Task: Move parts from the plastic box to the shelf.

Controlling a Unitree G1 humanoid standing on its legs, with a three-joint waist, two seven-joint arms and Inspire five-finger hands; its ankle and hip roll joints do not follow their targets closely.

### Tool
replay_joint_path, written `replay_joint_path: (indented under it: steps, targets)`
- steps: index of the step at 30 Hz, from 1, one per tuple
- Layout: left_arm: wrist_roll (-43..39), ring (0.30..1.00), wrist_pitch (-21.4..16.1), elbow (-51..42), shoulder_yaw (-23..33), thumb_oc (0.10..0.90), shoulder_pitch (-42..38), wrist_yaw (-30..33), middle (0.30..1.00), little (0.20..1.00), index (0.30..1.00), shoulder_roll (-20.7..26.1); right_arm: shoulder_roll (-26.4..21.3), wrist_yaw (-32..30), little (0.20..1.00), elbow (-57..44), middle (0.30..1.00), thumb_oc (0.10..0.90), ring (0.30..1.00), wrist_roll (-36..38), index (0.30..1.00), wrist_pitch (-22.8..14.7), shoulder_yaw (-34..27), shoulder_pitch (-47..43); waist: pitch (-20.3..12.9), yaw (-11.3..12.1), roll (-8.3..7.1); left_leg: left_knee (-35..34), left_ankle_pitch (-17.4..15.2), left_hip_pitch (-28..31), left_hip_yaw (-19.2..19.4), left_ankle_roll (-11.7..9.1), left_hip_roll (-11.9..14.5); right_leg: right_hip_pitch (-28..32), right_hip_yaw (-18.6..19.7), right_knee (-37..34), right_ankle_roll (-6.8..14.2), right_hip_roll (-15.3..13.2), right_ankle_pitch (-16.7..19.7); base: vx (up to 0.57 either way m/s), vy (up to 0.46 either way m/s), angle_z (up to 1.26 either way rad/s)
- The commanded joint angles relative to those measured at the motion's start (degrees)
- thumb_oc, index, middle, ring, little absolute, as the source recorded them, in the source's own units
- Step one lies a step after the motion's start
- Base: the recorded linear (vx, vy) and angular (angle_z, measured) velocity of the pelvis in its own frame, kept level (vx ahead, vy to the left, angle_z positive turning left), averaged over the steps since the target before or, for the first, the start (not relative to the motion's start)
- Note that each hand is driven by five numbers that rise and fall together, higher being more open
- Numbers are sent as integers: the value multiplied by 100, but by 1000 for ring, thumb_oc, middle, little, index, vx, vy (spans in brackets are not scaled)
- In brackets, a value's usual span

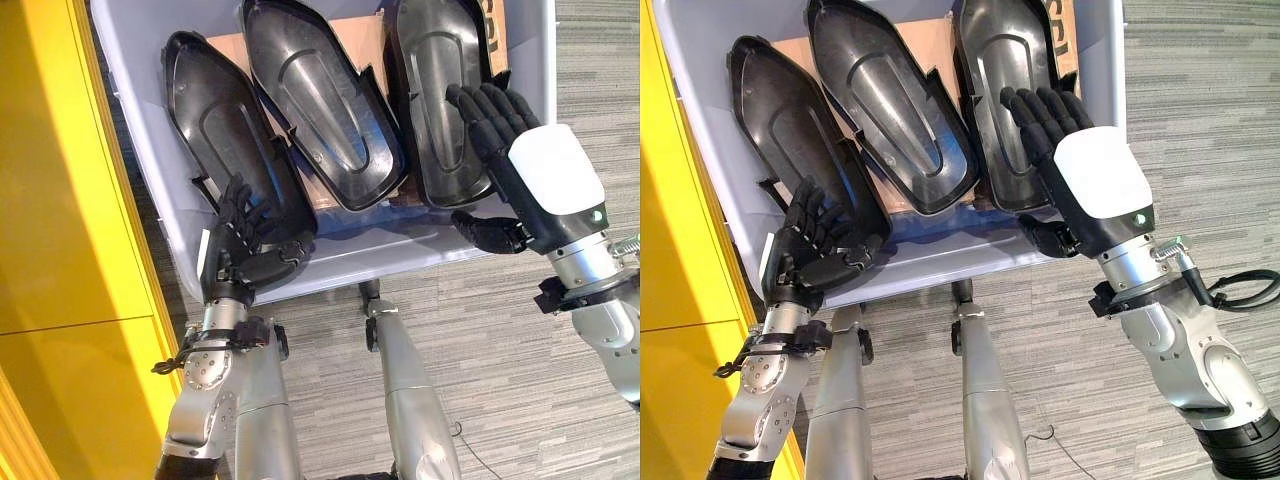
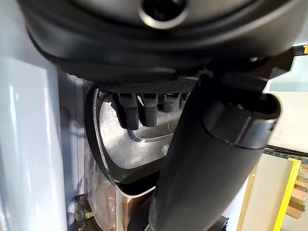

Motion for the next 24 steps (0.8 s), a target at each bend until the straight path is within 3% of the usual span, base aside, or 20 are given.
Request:
replay_joint_path:
  steps: [1,24]
  targets:
    - [-55,1000,-188,-326,116,900,361,110,1000,1000,1000,-66,-155,-282,1000,-189,1000,900,1000,27,1000,-127,-168,-556,-58,-40,172,460,-168,494,-523,-550,639,-72,288,189,422,-370,1390,0,0,0]
    - [-74,1000,-262,-336,35,900,386,156,1000,1000,1000,-43,-60,-354,1000,643,1000,900,1000,-84,1000,26,80,-728,-58,23,317,610,-194,252,-578,-559,530,-276,274,289,437,-411,1325,0,0,0]
